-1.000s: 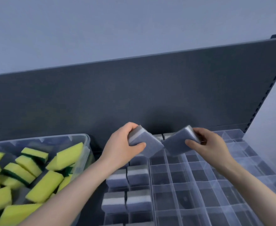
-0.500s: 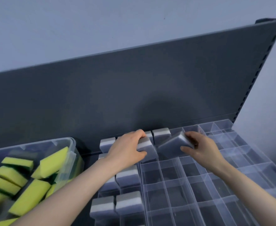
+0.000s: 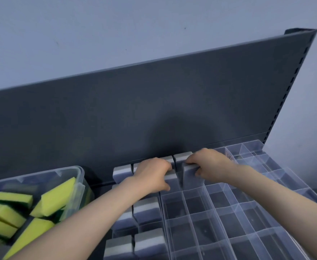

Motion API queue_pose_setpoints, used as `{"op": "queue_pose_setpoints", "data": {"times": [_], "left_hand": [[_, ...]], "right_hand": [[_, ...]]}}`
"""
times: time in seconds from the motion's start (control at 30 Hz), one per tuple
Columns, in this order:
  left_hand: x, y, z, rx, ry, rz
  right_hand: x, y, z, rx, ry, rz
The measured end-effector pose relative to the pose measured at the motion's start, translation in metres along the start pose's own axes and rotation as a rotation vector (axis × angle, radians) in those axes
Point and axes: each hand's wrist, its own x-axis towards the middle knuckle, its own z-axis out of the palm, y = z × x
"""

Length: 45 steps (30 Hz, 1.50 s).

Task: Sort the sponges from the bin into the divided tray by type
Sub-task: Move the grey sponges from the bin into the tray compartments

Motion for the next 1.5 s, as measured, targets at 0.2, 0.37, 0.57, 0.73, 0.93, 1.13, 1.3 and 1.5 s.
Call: {"op": "queue_pose_setpoints", "data": {"times": [0.2, 0.37, 0.57, 0.73, 0.93, 1.13, 1.3, 1.5], "left_hand": [[0.007, 0.008, 0.007, 0.135, -0.047, 0.033], [0.011, 0.009, 0.016, 0.111, -0.035, -0.006], [0.007, 0.006, 0.020, 0.065, -0.009, -0.019], [0.000, 0.007, 0.019, 0.031, -0.013, -0.023], [-0.028, -0.009, 0.004, -0.135, 0.135, -0.097], [-0.075, -0.037, -0.004, -0.205, 0.359, -0.225], [-0.108, -0.063, -0.002, -0.241, 0.373, -0.324], [-0.140, -0.102, 0.001, -0.253, 0.346, -0.393]], "right_hand": [[0.006, -0.010, 0.023, -0.064, -0.074, 0.004], [0.002, -0.012, 0.037, -0.052, -0.027, 0.056], [-0.006, -0.014, 0.047, -0.056, 0.019, 0.094], [-0.009, -0.011, 0.050, -0.015, 0.040, 0.056], [-0.019, 0.001, 0.022, 0.169, 0.221, 0.023], [-0.022, -0.031, 0.007, 0.329, 0.394, -0.079], [-0.010, -0.053, 0.003, 0.360, 0.413, -0.073], [0.000, -0.098, 0.006, 0.359, 0.381, -0.105]]}}
